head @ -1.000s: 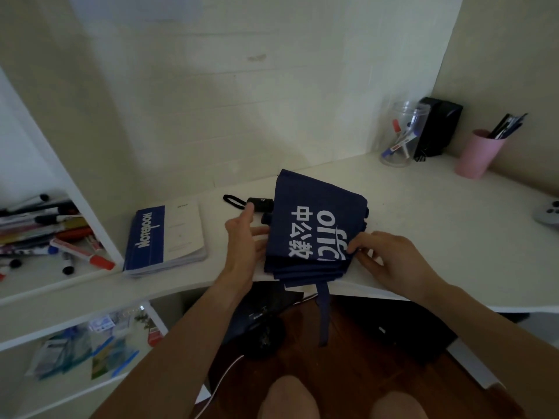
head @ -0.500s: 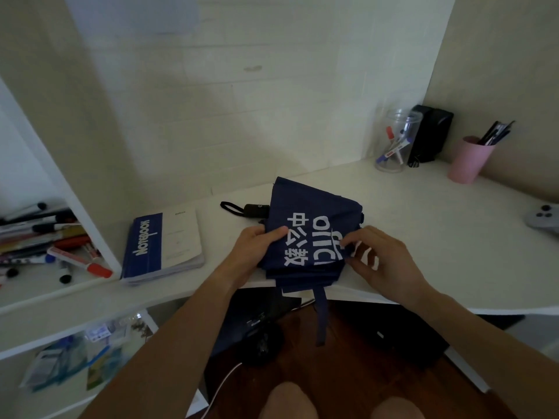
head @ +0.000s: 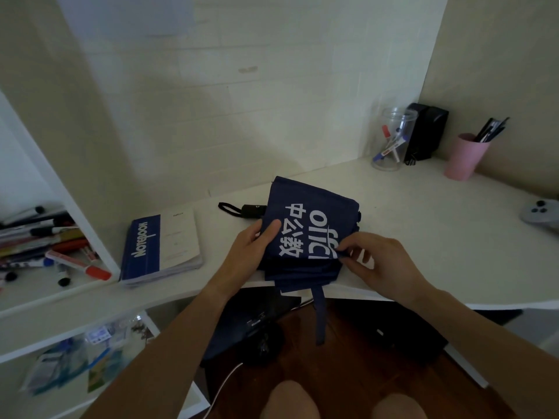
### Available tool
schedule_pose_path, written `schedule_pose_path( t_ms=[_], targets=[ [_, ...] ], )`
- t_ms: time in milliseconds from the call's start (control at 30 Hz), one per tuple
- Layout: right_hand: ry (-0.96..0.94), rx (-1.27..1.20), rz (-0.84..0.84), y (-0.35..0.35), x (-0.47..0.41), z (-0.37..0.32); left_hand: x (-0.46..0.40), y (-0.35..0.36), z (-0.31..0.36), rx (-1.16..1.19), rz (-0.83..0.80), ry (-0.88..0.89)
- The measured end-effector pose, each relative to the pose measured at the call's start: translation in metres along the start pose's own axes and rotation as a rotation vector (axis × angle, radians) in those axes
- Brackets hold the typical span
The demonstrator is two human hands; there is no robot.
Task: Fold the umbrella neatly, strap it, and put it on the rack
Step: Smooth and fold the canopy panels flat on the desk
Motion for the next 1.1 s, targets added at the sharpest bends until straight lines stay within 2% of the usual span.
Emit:
schedule_pose_path(
  t_ms=[200,400,500,567,733,900,967,1100],
  targets=[
    [0.031,-0.089,0.044,0.002,-0.002,-0.013,0.008,-0.004,-0.013,-0.011,-0.017,-0.027],
    [-0.008,-0.001,-0.081,0.015,0.001,-0.014,0.009,-0.006,-0.012,0.028,0.027,-0.032],
    [0.013,-0.005,-0.071,0.017,0.003,-0.007,0.009,-0.014,-0.010,-0.131,0.140,0.026],
    [0.021,0.004,-0.057,0.018,0.006,-0.005,0.011,-0.016,-0.010,-0.172,0.153,0.050],
    [0.044,0.076,-0.015,0.018,0.014,-0.002,0.021,-0.011,-0.005,-0.259,0.018,0.209],
    [0.008,0.115,-0.004,0.014,0.015,0.004,0.024,-0.005,-0.012,-0.686,-0.031,0.330],
    [0.001,0.079,-0.012,0.010,0.017,0.009,0.022,-0.006,-0.019,-0.713,-0.009,0.316],
    [-0.039,0.103,-0.080,0.006,0.019,0.008,0.020,-0.005,-0.025,-0.589,-0.016,0.281]
  ],
)
Point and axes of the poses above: each hand's wrist, its own x-axis away from the middle knuckle, its own y-axis out of the palm, z = x × y, the point moved 7 cm from there along -x, towards the middle knuckle, and after that the axes turned 1 degree about x, right-handed, at the moved point
